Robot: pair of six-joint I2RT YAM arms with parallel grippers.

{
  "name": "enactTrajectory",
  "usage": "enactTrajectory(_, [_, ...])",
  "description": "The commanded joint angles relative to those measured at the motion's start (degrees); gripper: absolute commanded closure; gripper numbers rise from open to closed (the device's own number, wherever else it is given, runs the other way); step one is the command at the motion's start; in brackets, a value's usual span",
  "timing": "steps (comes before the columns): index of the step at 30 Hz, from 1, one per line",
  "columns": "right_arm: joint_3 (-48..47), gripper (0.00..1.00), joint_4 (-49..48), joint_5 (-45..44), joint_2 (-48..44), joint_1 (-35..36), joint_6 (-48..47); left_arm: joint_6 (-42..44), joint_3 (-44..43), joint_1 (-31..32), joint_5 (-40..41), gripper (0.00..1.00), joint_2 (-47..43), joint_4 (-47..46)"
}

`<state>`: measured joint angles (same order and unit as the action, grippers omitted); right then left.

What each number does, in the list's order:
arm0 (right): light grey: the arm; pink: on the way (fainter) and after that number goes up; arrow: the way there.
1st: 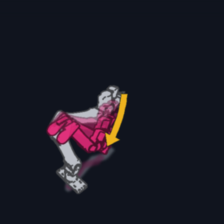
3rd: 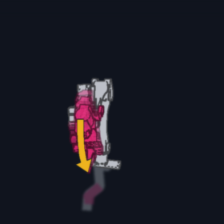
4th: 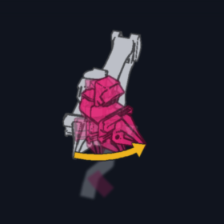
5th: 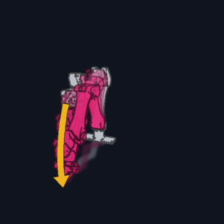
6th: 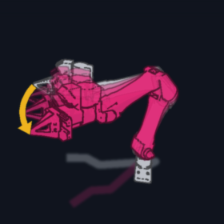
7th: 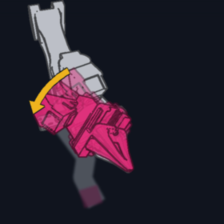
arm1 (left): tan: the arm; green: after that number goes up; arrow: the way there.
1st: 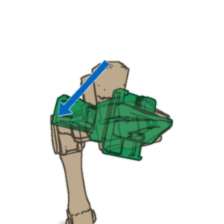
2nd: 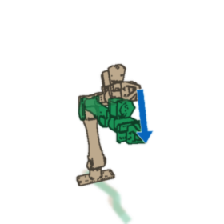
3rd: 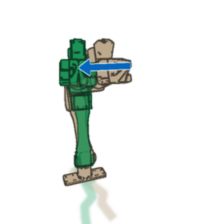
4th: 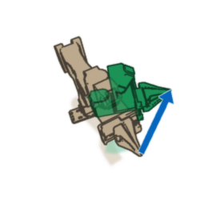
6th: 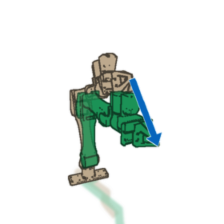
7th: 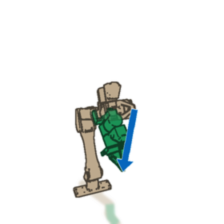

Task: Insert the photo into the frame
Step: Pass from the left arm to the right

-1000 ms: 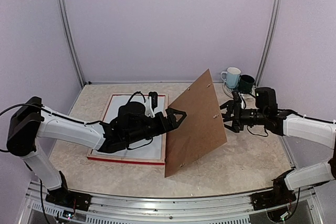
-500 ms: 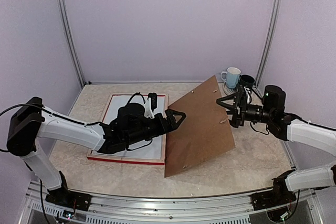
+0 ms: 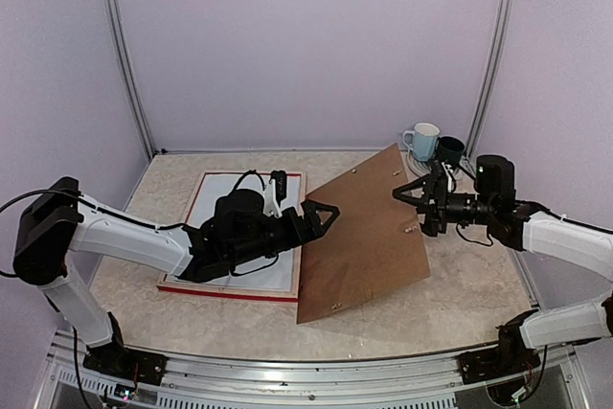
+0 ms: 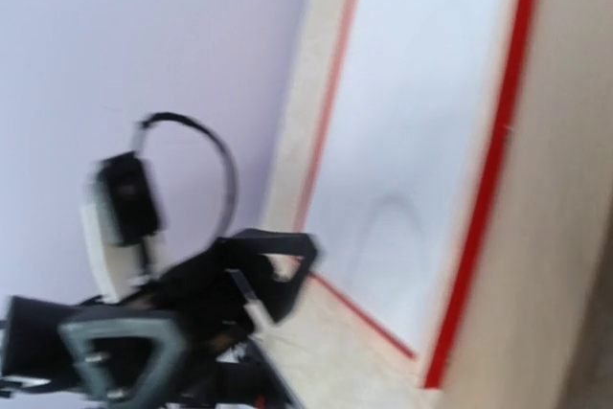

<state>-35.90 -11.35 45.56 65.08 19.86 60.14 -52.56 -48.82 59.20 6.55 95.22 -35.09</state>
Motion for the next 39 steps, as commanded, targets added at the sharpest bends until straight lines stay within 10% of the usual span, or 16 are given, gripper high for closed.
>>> enactTrajectory(1, [-1.9, 0.12, 6.4, -0.7, 2.8, -0.3, -5.3, -0.3, 0.9, 0.5, -0.1, 0.01, 0.8, -1.5])
enactTrajectory(33, [-3.2, 1.0, 1.6, 11.2, 19.9, -5.6, -16.2, -1.5, 5.9, 1.8, 0.6, 0.01, -0.7, -2.3])
enactTrajectory(39, [0.6, 1.0, -4.4, 14.4, 19.1, -7.8, -14.5, -1.1, 5.7, 1.7, 0.6, 0.01, -1.9, -1.5])
